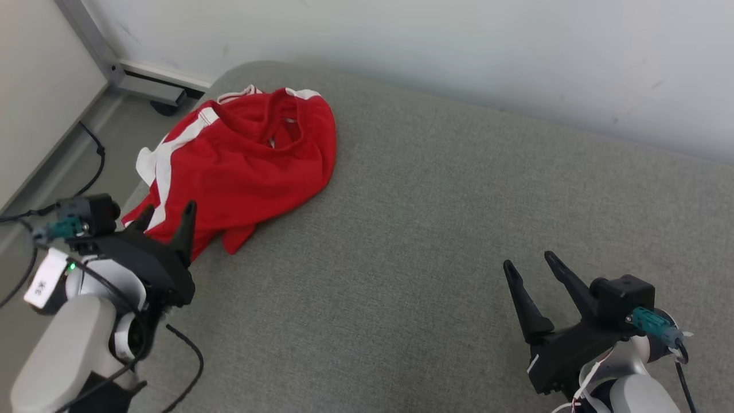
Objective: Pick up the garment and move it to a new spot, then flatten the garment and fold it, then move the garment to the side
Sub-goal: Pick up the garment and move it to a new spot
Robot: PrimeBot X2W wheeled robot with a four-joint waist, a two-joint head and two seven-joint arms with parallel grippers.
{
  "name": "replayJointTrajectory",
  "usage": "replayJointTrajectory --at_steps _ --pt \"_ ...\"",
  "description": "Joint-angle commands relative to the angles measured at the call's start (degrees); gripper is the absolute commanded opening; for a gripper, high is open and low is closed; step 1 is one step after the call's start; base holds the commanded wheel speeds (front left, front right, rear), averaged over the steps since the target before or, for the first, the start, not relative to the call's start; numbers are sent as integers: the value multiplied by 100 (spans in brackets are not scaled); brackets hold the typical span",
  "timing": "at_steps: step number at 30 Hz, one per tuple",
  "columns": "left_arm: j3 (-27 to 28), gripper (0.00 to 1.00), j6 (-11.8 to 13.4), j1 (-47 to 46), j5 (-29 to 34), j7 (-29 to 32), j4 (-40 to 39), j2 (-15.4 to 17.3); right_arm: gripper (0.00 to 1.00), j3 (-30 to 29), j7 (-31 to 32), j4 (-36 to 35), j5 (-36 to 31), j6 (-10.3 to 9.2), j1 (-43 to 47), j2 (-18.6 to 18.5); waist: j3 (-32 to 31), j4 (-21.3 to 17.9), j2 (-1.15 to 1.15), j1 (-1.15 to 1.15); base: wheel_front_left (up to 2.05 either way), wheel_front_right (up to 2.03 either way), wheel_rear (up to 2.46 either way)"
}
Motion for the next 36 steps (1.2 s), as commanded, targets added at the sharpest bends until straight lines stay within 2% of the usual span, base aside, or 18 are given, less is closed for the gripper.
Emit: replayJointTrajectory --at_steps 1,6,15,23,27,28,29,30,36 --pt "-18 100 -64 -258 36 16 169 26 100 21 71 -136 -87 -2 -102 -31 357 -154 0 -1 0 0 0" --pt "-27 100 -197 -839 -27 212 869 -9 100 120 293 -496 -171 -2 -145 -31 696 -383 0 -1 0 0 0" --pt "69 100 -88 -1345 -129 358 1744 14 100 226 515 -835 -200 -2 52 -27 888 -689 0 -1 0 0 0" --pt "145 100 151 -1448 -145 320 2305 138 100 333 655 -1021 -239 -2 138 -28 969 -865 0 -1 0 0 0" --pt "196 100 91 -1455 -219 157 2461 125 100 369 729 -1087 -276 -2 166 -27 1001 -916 0 -1 0 0 0" --pt "196 67 74 -1463 -226 115 2491 107 100 367 749 -1108 -280 -2 169 -27 1006 -922 0 -1 0 0 0" --pt "194 6 74 -1480 -219 63 2501 102 100 365 768 -1125 -284 -2 172 -27 1009 -927 0 -1 0 0 0" --pt "195 0 67 -1487 -233 35 2536 87 100 369 768 -1124 -288 -2 177 -28 995 -934 0 -1 0 0 0" --pt "195 0 -13 -1544 -268 -134 2699 113 100 424 794 -1032 -170 -2 225 -27 786 -973 0 -1 0 0 0"
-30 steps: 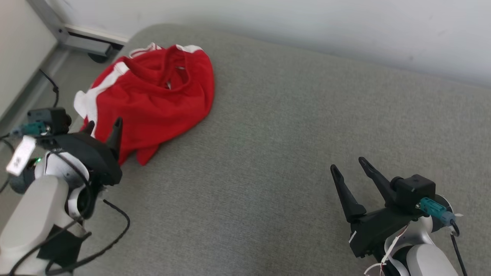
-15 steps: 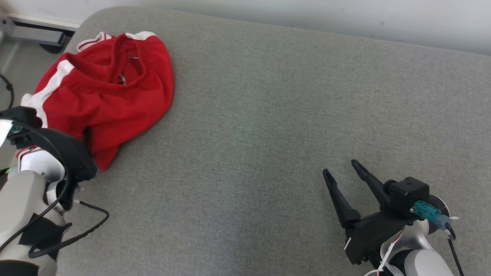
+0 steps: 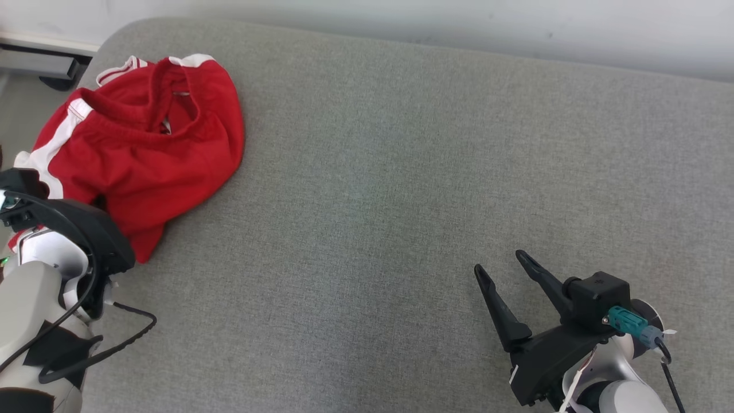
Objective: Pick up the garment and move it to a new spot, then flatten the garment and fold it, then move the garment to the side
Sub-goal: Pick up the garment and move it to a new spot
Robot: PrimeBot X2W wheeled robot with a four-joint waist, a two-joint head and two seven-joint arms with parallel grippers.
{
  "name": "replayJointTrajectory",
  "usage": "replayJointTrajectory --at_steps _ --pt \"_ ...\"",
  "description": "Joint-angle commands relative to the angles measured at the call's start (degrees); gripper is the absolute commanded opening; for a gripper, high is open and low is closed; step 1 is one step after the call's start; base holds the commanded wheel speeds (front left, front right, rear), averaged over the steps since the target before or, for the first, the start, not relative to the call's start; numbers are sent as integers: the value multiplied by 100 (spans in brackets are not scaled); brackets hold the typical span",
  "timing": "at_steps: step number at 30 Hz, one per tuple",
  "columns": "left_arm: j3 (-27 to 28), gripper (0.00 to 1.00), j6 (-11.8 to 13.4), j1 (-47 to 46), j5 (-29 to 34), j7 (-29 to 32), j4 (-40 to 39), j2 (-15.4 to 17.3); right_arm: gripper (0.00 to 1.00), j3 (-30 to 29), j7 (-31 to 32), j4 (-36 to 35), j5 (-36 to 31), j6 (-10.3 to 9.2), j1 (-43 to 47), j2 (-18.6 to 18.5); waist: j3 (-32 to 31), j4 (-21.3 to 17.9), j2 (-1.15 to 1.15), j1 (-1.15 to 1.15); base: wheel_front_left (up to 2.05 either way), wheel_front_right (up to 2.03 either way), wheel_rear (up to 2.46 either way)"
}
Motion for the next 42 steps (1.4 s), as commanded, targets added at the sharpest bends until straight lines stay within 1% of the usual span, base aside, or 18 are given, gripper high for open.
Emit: replayJointTrajectory --at_steps 1,6,11,13,18,23,26,27,31,37,42 --pt "17 0 -28 -69 -67 -77 12 41 100 0 -17 18 69 -2 38 -25 -123 -13 -1 0 0 0 0" --pt "-6 0 -95 -132 -44 -221 32 108 100 52 -125 199 231 -2 48 -25 -446 5 -1 0 0 0 0" --pt "-100 0 -138 -329 77 -352 -180 148 100 94 -285 416 446 -2 53 -25 -772 36 -1 0 0 0 0" --pt "-139 0 -183 -415 106 -383 -311 141 100 121 -353 528 545 -2 76 -26 -916 33 -1 0 0 0 0" --pt "-309 0 -175 -672 239 -386 -755 21 100 183 -574 816 797 -2 93 -26 -1271 -57 -1 0 0 0 0" --pt "-532 0 -218 -870 349 -293 -1324 -194 100 203 -769 1080 972 -2 82 -26 -1543 -290 -1 0 0 0 0" --pt "-668 0 -260 -948 319 -187 -1674 -412 100 112 -870 1200 1055 -2 86 -28 -1636 -452 -1 0 0 0 0" --pt "-668 0 -260 -948 319 -187 -1674 -412 100 112 -870 1200 1055 -2 86 -28 -1636 -452 -1 0 0 0 0" --pt "-844 0 -307 -999 269 -63 -2062 -726 100 -11 -975 1336 1108 -2 94 -25 -1722 -736 -1 0 0 0 0" --pt "-1058 0 -335 -986 91 78 -2649 -1179 100 -187 -1050 1410 1080 -2 48 -26 -1664 -1192 -1 0 0 0 0" --pt "-1382 0 -252 -811 -138 193 -3160 -1367 100 -226 -1121 1440 1158 -2 -33 -24 -1514 -1557 -1 0 0 0 0"
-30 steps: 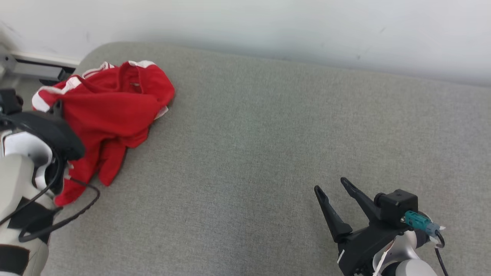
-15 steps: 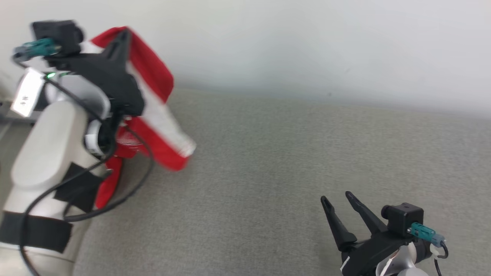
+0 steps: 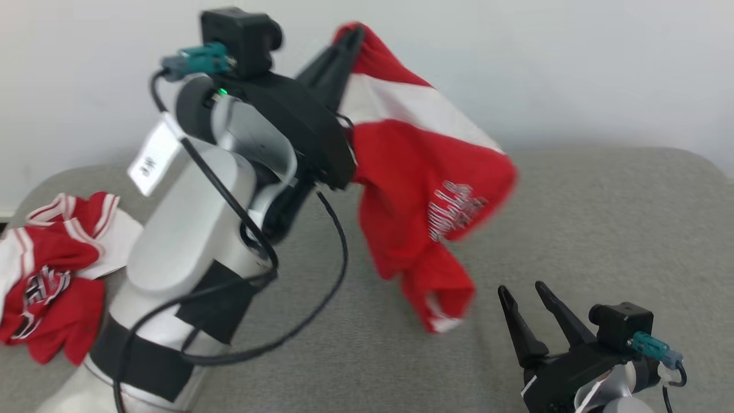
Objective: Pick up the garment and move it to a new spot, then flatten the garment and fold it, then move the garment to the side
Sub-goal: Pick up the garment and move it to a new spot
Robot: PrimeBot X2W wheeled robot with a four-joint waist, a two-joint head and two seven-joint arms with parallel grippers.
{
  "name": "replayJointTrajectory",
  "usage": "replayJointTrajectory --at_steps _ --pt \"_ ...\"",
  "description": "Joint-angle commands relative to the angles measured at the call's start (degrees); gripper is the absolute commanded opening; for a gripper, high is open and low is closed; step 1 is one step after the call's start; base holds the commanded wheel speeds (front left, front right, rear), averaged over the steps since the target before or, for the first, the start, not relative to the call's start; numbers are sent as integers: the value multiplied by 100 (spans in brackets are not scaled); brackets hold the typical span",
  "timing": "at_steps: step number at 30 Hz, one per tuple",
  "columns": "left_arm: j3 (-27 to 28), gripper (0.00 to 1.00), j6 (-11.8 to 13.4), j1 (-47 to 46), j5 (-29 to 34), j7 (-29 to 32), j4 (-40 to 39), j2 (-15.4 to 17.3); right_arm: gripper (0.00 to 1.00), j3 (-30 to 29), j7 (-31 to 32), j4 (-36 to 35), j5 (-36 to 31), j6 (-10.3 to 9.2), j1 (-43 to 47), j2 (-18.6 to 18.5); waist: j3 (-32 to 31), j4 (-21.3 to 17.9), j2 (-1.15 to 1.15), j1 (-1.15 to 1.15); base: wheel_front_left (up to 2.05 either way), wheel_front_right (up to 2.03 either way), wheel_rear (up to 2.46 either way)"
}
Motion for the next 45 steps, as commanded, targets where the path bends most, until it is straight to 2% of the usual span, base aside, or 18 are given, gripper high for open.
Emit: replayJointTrajectory --at_steps 1,7,14,15,16,26,34,41,45 --pt "-111 0 52 149 -109 38 -92 -15 100 13 -56 7 74 -2 -103 -24 135 -358 0 1 0 0 0" --pt "-530 0 312 656 -471 161 -91 -42 100 128 -151 98 155 -2 -226 -23 279 -742 0 1 0 0 0" --pt "-812 0 529 1066 -1040 -114 672 -44 100 287 -255 248 185 -2 -356 -24 431 -1066 0 1 0 0 0" --pt "-826 2 530 1076 -1106 -205 772 -45 100 308 -263 259 187 -2 -369 -23 449 -1092 0 1 0 0 0" --pt "-860 100 522 1089 -1162 -277 859 -45 100 310 -277 266 190 -2 -378 -23 461 -1105 0 1 0 0 0" --pt "-1354 100 379 1084 -1653 -583 1342 -45 100 235 -290 328 136 -2 -385 -23 484 -904 0 1 0 0 0" --pt "-1515 100 326 988 -1668 -633 1363 -16 100 164 -298 335 155 -2 -347 -24 430 -589 0 1 0 0 0" --pt "-1565 100 446 1230 -1552 -652 1106 329 100 91 -317 325 179 -2 -303 -24 428 -338 0 1 0 0 0" --pt "-1419 100 618 1487 -1531 -955 769 606 100 78 -265 294 198 -2 -253 -23 435 -203 0 1 0 0 0"
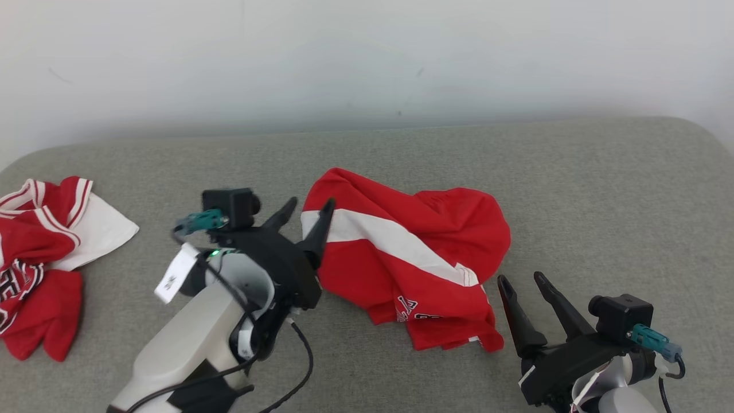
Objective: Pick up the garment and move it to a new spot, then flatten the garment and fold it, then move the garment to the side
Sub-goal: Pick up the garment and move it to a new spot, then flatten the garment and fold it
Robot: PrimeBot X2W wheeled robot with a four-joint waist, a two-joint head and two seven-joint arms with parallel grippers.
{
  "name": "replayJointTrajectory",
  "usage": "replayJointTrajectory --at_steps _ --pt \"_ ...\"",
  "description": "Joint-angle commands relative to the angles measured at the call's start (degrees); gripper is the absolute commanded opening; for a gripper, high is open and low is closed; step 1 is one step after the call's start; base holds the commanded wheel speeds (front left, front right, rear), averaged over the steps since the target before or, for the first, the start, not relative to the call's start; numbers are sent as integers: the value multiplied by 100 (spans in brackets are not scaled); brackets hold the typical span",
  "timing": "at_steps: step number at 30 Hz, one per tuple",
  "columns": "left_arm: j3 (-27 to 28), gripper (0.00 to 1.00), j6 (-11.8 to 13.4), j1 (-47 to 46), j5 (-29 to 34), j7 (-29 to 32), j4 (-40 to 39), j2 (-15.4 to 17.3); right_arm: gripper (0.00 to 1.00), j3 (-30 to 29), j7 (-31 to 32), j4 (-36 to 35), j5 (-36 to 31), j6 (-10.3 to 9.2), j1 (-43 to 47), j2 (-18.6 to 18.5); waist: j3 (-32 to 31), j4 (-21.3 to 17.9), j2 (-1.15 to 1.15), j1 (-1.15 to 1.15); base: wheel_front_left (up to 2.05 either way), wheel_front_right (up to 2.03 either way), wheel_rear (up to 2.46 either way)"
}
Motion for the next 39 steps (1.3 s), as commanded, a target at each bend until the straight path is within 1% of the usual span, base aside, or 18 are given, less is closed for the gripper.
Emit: replayJointTrajectory --at_steps 1,7,11,15,19,21,26,27,29,33,39 --pt "74 100 45 140 7 -106 -93 81 100 -16 25 -20 18 -2 50 -25 6 102 0 0 0 0 0" --pt "421 100 378 771 -36 -764 -948 486 100 -74 180 -99 5 -2 21 -24 -38 351 0 0 0 0 0" --pt "729 100 640 1268 20 -1219 -1697 781 100 -190 346 -159 86 -2 33 -26 -82 522 0 0 0 0 0" --pt "1193 100 856 1823 129 -1417 -2480 943 100 -372 563 -198 335 -2 50 -25 -131 673 0 0 0 0 0" --pt "1470 100 824 2349 281 -1453 -3075 1022 100 -533 906 -151 563 -2 0 -24 -161 777 0 0 0 0 0" --pt "1607 100 756 2575 385 -1458 -3285 1038 100 -599 1120 -115 620 -2 -52 -26 -167 811 0 0 0 0 0" --pt "1807 100 528 3121 533 -1457 -3510 1151 100 -689 1797 40 631 -2 -237 -25 -160 874 0 0 0 0 0" --pt "1807 100 528 3121 533 -1457 -3510 1151 100 -689 1797 40 631 -2 -237 -25 -160 874 0 0 0 0 0" --pt "1804 100 484 3288 606 -1458 -3516 1252 100 -758 2066 89 541 -2 -318 -26 -150 903 0 0 0 0 0" --pt "1735 100 503 3496 792 -1457 -3510 1403 100 -908 2520 154 409 -2 -450 -25 -114 988 0 0 0 0 0" --pt "1706 100 625 3636 973 -1455 -3410 1504 100 -977 2925 281 385 -2 -533 -25 -71 1142 0 0 0 0 0"
